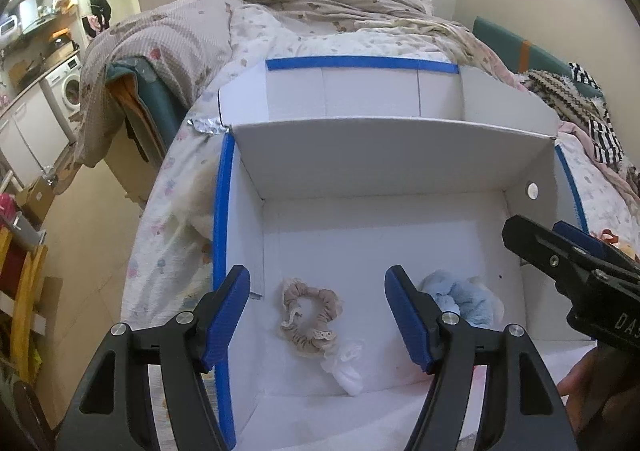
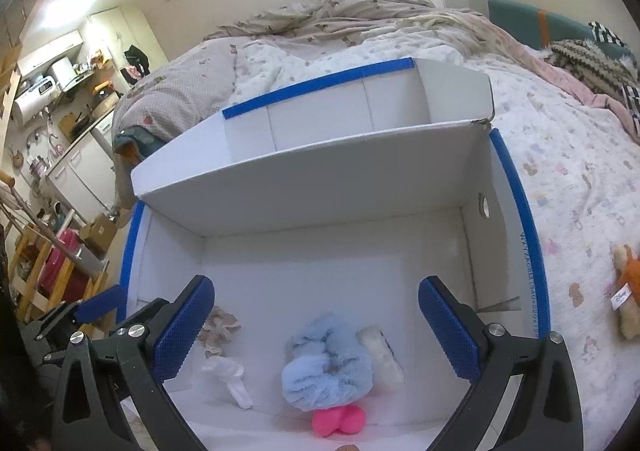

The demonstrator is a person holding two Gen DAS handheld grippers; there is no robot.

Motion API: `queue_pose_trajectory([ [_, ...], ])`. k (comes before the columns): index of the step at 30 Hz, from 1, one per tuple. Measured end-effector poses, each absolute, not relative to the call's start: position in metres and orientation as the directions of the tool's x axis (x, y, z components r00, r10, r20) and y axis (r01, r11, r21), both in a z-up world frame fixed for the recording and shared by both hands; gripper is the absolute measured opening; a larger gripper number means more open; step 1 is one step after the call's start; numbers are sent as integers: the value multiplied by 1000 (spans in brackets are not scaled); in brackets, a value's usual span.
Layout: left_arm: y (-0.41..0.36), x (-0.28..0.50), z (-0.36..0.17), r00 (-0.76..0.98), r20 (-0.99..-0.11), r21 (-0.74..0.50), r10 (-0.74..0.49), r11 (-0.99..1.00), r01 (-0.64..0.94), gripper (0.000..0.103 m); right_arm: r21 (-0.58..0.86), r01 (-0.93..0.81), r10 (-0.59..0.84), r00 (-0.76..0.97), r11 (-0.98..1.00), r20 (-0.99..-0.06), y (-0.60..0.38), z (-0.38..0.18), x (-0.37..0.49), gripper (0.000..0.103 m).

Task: Organize soft objects
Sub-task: 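Lower both scrunchies into the box and open both tools, then lift both tools out of the box and back away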

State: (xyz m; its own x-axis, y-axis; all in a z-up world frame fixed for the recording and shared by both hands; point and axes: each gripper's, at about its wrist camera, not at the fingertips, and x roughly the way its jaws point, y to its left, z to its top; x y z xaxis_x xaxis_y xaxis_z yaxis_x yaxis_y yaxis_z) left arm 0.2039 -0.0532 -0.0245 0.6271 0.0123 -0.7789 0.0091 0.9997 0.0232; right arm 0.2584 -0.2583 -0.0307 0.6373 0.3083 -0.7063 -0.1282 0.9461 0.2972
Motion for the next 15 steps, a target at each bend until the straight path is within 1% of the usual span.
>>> queue_pose_trajectory([
  [8,-44,187,0,634,-773,33,27,999,-2,67,265,-149,295,665,953,-686,-262,-8,230,103],
  [15,-29,148,6,619,-785,15,27,1000,-25,67,259,-152,292,664,954,-688,-266,-2,200,103],
])
